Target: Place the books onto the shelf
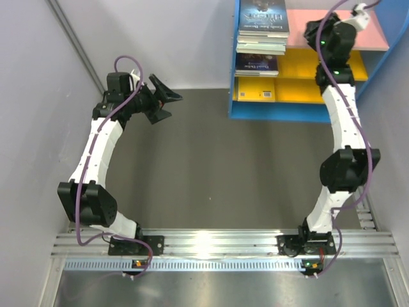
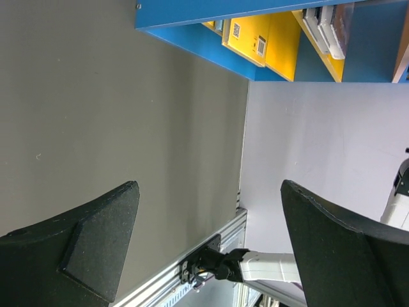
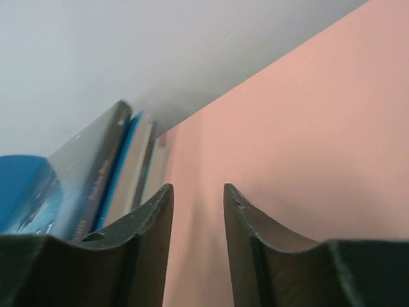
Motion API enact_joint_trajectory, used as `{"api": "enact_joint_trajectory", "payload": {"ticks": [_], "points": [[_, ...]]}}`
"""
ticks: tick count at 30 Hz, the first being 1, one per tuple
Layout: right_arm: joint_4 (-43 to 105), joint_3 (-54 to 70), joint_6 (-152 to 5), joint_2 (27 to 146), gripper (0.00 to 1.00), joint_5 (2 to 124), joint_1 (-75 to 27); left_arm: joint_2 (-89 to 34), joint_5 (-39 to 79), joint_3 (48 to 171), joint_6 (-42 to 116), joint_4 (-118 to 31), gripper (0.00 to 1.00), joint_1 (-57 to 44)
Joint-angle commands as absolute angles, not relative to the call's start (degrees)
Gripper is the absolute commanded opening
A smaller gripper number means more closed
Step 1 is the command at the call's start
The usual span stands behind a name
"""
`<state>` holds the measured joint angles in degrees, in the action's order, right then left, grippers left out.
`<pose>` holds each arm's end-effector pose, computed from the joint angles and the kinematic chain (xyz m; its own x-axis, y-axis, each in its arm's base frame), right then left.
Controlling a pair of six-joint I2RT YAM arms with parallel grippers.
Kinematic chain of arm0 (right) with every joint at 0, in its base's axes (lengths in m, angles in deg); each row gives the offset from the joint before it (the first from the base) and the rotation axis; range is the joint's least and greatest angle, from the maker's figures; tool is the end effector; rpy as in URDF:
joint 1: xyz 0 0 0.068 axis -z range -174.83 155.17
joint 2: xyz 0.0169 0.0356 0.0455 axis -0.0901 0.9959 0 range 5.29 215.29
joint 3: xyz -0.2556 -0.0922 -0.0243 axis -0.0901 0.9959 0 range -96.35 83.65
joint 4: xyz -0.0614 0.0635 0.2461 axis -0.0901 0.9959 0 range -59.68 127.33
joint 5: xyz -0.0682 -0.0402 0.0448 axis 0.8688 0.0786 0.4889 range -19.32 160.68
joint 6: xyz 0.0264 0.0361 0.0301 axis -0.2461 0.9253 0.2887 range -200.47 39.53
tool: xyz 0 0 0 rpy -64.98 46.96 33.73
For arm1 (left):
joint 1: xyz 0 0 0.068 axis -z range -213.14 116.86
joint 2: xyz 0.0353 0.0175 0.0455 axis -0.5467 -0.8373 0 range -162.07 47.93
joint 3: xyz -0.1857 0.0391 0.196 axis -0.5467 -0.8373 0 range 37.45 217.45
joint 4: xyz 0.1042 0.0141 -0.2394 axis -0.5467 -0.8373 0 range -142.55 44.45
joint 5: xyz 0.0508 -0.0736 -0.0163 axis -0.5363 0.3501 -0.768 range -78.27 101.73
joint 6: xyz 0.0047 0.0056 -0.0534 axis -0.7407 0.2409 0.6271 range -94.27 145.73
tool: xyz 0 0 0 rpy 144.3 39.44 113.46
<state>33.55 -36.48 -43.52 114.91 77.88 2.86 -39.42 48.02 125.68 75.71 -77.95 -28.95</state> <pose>0.4470 0.0135 0.4797 0.1519 0.6030 -0.7832 -0.0088 0.7932 0.6089 0.3371 -0.0457 0.3873 -0.7658 -0.5627 -0.3113 -0.0377 0.5225 -0.8518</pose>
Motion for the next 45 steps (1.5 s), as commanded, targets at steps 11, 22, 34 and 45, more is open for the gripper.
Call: {"api": "enact_joint_trajectory", "payload": {"ticks": [11, 22, 34, 45], "points": [[37.09, -10.59, -46.28, 87.13, 0.84, 62.45, 10.7, -39.44, 44.69, 126.84, 72.23, -80.97, 0.96, -29.18], [49.16, 16.68, -46.53, 62.96, 1.0, 46.33, 5.61, -38.66, 16.07, 116.78, 59.57, -94.87, 0.98, -28.83], [61.79, 27.48, -49.62, 45.64, 1.0, 55.2, -2.03, -1.38, -8.58, 51.61, 36.8, -17.09, 0.99, -29.18], [63.64, 35.84, -47.16, 43.96, 1.0, 65.65, -5.99, -25.26, -5.94, 50.71, 31.97, 7.94, 0.99, -29.97]]}}
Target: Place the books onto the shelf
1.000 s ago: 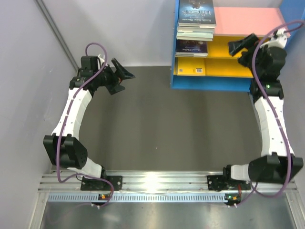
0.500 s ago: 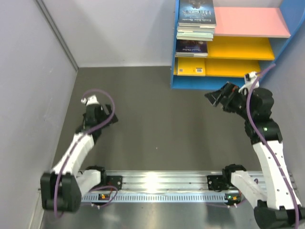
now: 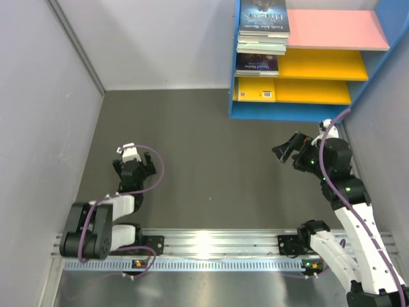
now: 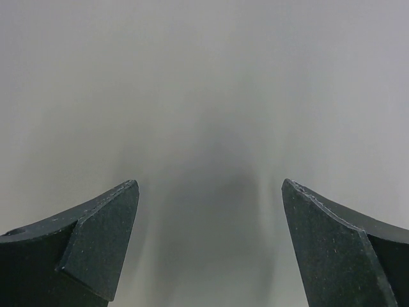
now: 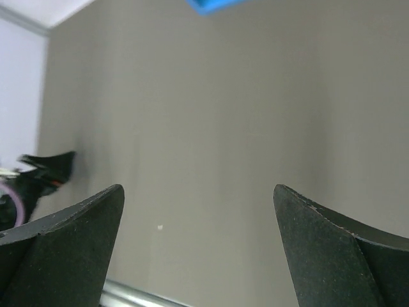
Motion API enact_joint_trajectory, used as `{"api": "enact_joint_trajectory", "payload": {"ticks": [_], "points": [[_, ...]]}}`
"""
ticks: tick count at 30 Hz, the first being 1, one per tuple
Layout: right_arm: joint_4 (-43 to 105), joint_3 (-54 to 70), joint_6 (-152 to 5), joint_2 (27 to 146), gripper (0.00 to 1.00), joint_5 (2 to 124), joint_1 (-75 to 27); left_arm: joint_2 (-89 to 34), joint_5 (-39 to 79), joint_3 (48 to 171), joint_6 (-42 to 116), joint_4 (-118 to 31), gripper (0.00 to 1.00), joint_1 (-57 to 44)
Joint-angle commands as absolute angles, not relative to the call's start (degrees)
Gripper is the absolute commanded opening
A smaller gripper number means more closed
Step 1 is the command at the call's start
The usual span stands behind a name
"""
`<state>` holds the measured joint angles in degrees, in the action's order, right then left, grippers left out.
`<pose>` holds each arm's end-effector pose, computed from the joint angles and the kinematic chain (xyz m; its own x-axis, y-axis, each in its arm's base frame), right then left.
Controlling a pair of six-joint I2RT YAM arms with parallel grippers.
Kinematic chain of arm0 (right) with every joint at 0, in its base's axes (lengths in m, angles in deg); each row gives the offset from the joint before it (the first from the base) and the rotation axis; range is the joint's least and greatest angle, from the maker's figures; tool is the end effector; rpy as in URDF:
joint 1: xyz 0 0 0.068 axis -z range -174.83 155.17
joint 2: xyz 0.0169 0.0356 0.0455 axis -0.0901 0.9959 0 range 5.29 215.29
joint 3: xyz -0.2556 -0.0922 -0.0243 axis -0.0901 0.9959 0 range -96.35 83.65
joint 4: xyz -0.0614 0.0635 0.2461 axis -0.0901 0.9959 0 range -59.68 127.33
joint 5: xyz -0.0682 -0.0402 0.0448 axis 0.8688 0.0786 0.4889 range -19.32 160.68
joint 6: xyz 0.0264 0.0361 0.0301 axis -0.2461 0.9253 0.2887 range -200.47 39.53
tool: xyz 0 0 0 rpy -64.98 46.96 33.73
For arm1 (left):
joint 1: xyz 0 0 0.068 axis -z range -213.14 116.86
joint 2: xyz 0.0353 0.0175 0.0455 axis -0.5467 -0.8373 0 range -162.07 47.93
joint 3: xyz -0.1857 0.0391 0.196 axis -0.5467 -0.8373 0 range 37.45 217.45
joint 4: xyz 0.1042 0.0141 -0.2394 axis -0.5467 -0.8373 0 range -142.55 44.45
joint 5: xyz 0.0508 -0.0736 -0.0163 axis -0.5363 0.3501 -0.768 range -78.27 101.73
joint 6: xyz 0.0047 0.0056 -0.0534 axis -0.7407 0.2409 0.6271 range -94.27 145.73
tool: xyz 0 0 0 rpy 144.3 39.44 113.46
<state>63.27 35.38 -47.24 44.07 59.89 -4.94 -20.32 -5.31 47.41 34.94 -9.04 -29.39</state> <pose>0.1427 0.0322 0.3351 -0.5149 0.4549 -0.7266 -0.0709 0.8220 0.5650 0.2026 -0.0027 0.1418 -0.3320 -0.1315 -0.9340 -0.2654 0.9632 -0.0413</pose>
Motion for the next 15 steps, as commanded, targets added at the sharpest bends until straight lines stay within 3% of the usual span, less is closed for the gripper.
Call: {"api": "enact_joint_trajectory", "payload": {"ticks": [1, 4, 7, 10, 15], "points": [[63.64, 36.19, -47.25, 44.13, 1.0, 69.15, -6.17, -29.2, -5.59, 51.77, 32.32, 9.02, 0.99, -30.06], [60.31, 37.77, -50.58, 45.01, 1.0, 75.04, -6.26, -35.28, -2.52, 56.43, 30.84, 8.43, 0.97, -30.15], [54.07, 40.67, -54.62, 45.98, 1.0, 80.75, -6.61, -43.26, -2.59, 53.36, 30.48, 23.24, 0.97, -30.67], [48.36, 43.57, -58.22, 48.43, 1.0, 86.47, -6.7, -41.29, -1.28, 54.85, 31.09, 17.4, 0.98, -30.94], [36.68, 50.86, -60.78, 53.01, 1.0, 94.92, -6.7, -42.51, -0.67, 54.15, 29.86, 20.37, 0.99, -30.85]]}}
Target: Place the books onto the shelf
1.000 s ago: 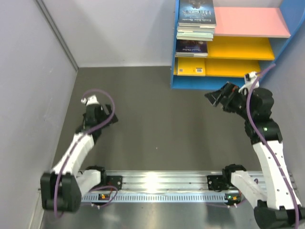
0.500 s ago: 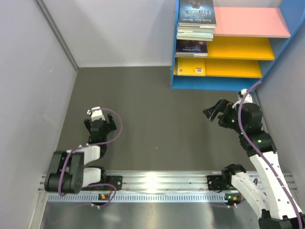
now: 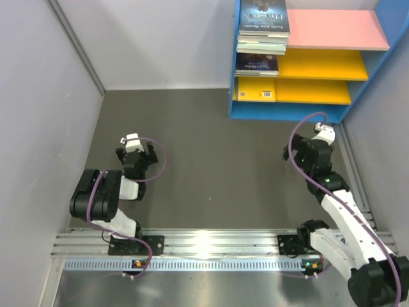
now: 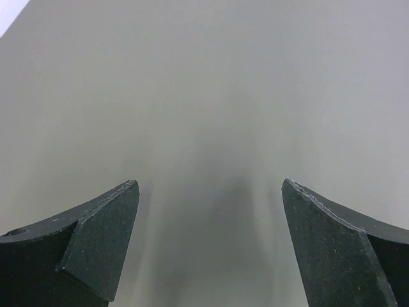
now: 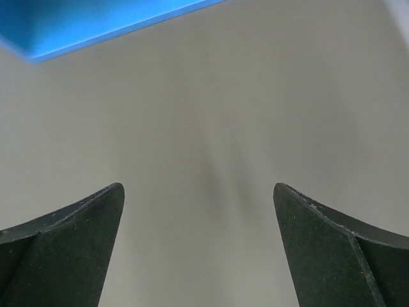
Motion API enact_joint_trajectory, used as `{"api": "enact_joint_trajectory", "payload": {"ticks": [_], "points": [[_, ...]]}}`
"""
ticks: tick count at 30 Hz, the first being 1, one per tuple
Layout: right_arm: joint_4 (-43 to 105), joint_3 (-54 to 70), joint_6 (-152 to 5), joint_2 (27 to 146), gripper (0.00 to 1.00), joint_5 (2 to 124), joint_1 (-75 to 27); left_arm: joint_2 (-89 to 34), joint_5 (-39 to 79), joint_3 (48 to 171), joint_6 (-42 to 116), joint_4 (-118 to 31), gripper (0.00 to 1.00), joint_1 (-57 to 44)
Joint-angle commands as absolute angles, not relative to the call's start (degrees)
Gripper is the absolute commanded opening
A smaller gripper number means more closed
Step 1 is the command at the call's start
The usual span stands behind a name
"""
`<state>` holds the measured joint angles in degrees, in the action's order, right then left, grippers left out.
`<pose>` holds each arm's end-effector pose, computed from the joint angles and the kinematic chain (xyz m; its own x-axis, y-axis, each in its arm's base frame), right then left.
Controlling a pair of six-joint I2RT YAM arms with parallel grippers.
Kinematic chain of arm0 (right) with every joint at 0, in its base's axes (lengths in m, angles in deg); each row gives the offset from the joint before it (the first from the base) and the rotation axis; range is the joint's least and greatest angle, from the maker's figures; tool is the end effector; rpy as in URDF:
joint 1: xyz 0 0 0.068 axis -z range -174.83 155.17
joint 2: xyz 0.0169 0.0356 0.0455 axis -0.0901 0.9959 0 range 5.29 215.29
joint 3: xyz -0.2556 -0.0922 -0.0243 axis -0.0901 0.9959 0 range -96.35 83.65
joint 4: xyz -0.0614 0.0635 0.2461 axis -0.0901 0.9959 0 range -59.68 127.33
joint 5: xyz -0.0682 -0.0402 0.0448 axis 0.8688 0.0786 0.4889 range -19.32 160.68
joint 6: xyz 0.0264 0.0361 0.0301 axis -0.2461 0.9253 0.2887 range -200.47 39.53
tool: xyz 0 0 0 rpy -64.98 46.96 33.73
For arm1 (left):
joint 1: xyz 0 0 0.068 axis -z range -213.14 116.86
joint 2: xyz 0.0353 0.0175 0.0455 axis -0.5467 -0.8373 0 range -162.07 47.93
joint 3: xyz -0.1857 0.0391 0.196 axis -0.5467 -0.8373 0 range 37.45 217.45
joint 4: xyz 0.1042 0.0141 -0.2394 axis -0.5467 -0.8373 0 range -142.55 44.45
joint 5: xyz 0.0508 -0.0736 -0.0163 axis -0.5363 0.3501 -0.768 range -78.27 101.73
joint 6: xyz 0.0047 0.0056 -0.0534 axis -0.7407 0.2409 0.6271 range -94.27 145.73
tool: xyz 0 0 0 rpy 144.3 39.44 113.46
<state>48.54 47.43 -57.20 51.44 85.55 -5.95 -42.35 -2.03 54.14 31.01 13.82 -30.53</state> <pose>0.1828 0.0266 0.2696 -0.4111 0.3083 -0.8579 0.2156 0.9473 0.2371 0.2535 -0.0030 0.1328 -0.2272 -0.0791 -0.9706 -0.2077 0.9777 -0.0310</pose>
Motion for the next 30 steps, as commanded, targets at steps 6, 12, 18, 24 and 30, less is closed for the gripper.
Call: {"api": "enact_joint_trajectory", "payload": {"ticks": [6, 12, 18, 24, 30], "points": [[-4.61, 71.07, -78.0, 58.43, 1.0, 92.48, -5.3, -42.25, -0.76, 54.33, 29.95, 20.01, 0.99, -30.85], [-36.98, 74.96, -83.0, 77.66, 1.0, 87.66, -1.18, -42.34, -0.75, 54.33, 29.86, 19.93, 0.99, -30.86], [-39.77, 70.73, -78.18, 88.68, 1.0, 77.46, 4.81, -42.34, -0.84, 54.33, 29.86, 19.93, 0.99, -30.85], [-35.68, 68.89, -79.94, 88.34, 1.0, 74.19, 4.55, -42.34, -0.76, 54.33, 29.86, 20.02, 0.99, -30.85], [-36.03, 68.89, -80.03, 88.34, 1.0, 74.81, 4.11, -42.42, -0.76, 54.33, 29.86, 19.93, 0.99, -30.85]]}}
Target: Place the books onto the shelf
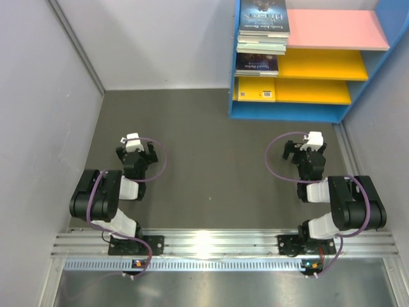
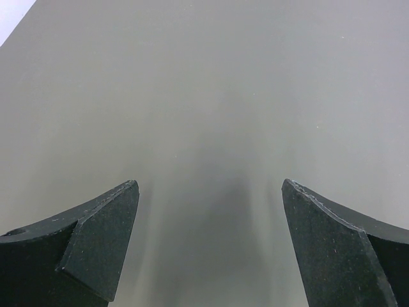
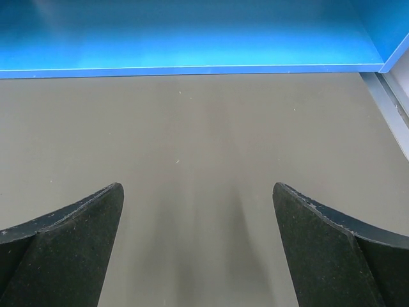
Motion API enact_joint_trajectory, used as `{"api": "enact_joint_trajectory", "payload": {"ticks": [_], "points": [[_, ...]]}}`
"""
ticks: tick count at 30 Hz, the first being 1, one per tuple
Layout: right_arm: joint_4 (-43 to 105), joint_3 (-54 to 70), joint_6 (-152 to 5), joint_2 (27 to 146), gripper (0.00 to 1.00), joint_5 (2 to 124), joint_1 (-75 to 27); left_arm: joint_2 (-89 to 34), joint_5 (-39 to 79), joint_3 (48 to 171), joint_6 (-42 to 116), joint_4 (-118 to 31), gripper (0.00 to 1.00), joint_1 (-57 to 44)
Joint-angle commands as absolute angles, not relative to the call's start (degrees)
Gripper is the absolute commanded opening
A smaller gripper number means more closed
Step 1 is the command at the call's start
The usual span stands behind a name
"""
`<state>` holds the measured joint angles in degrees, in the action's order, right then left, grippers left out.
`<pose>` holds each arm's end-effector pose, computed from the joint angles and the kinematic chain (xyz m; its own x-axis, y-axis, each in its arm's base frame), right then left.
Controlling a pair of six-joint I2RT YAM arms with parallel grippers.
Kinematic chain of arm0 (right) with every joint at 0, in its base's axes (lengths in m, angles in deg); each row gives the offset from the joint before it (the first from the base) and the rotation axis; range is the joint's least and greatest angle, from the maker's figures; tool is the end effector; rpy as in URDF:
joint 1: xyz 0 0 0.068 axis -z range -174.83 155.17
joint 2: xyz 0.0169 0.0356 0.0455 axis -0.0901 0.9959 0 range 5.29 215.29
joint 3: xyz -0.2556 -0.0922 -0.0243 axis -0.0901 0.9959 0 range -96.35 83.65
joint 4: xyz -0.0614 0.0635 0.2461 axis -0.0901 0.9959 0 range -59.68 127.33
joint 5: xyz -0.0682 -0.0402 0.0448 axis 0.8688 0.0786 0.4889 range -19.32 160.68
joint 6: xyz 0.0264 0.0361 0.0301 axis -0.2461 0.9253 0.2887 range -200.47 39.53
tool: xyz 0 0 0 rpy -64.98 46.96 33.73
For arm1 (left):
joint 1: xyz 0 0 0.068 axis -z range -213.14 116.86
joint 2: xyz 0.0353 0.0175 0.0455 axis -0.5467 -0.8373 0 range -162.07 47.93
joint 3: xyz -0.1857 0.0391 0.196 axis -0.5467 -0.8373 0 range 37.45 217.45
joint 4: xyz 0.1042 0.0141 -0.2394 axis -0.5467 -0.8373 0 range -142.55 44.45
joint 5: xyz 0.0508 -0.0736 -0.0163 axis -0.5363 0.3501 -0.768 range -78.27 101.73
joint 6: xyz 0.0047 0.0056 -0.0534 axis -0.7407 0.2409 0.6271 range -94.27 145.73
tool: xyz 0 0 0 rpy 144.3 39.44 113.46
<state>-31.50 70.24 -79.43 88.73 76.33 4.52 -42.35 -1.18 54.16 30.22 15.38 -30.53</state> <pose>0.2384 -0.0008 0.1503 -0.1412 0.0164 -0.9899 0.0888 0.9960 0.0039 0.2544 -0.0035 0.1357 -0.2044 -0.0670 -0.9766 -0.1898 0.9814 -0.0276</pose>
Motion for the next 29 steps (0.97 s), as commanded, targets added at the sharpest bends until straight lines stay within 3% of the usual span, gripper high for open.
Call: {"api": "enact_joint_trajectory", "payload": {"ticks": [1, 29], "points": [[-36.03, 68.89, -80.03, 88.43, 1.0, 74.81, 4.11, -42.34, -0.76, 54.33, 29.86, 20.01, 0.99, -30.85], [-36.21, 69.06, -81.97, 88.43, 1.0, 76.13, 3.5, -42.34, -0.76, 54.33, 29.86, 20.02, 0.99, -30.85]]}}
